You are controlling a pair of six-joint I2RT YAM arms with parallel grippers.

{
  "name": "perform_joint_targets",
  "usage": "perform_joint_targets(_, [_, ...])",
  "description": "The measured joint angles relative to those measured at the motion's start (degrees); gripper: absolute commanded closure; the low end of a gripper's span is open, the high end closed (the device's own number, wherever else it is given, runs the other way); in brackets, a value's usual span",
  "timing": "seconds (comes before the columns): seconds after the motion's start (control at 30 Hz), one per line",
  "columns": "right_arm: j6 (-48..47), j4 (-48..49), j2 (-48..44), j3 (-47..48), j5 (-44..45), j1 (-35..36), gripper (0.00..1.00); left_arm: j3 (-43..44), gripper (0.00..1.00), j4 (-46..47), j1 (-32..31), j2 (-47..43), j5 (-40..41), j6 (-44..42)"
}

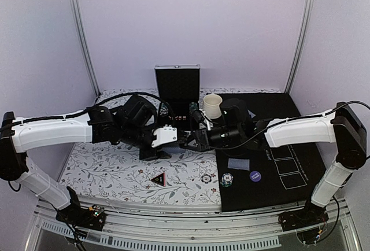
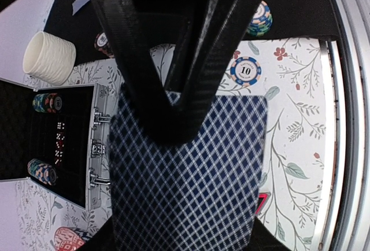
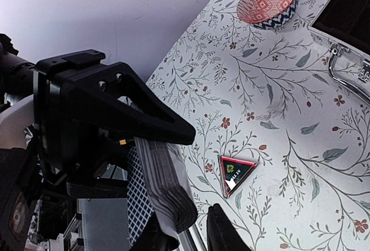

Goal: Distribute texas hold em gaming equipment

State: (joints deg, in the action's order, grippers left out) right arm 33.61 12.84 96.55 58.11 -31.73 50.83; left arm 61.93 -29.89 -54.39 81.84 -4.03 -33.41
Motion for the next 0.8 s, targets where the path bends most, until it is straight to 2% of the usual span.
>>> perform_joint_targets(0.03, [-0.33, -0.55, -0.17, 0.28, 0.04, 0.04, 0.84, -0.02, 0.49, 0.02, 0.00, 0.00, 0.07, 0.00])
perform_joint_targets(0.13, [-1.05, -2.34, -0.66, 0.90, 0.17, 0.15, 0.88, -0.07, 0.49, 0.02, 0.00, -0.07, 0.20, 0.02])
perform_joint_targets(0.8, [-5.25, -14.05, -3.96, 3.78, 4.48, 0.17, 0.88, -0.07, 0.49, 0.17, 0.00, -0.20, 0.46, 0.00])
